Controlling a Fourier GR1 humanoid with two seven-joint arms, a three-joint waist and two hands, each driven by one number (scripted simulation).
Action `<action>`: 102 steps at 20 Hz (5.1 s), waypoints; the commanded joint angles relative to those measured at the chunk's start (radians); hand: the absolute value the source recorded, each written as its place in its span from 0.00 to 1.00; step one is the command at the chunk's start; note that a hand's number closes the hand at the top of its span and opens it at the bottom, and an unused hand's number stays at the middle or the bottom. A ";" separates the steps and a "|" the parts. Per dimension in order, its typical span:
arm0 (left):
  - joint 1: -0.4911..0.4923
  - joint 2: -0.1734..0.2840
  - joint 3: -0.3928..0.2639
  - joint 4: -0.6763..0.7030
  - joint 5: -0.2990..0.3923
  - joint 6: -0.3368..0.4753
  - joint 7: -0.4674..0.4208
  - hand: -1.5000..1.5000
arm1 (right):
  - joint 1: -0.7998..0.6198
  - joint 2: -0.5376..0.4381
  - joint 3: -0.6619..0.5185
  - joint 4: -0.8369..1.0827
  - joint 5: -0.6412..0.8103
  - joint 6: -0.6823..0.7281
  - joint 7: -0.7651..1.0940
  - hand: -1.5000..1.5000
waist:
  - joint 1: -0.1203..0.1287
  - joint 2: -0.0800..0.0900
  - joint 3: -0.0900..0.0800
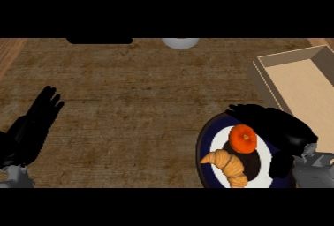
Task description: Pick the squash from the plate and place it in the cardboard box
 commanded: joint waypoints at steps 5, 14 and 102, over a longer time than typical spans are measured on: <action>-0.004 -0.030 0.004 -0.050 -0.034 0.001 0.048 0.50 | -0.060 0.075 0.020 0.078 0.087 0.040 0.012 0.00 | 0.001 0.000 0.000; 0.042 -0.050 0.033 -0.098 -0.043 -0.033 0.061 0.50 | 0.032 0.057 0.031 0.135 0.186 -0.067 -0.105 0.00 | 0.001 0.000 0.000; -0.004 -0.101 0.080 -0.031 -0.094 -0.090 0.038 0.50 | -0.399 0.069 -0.666 0.729 0.282 -0.720 0.472 0.00 | 0.010 0.004 0.001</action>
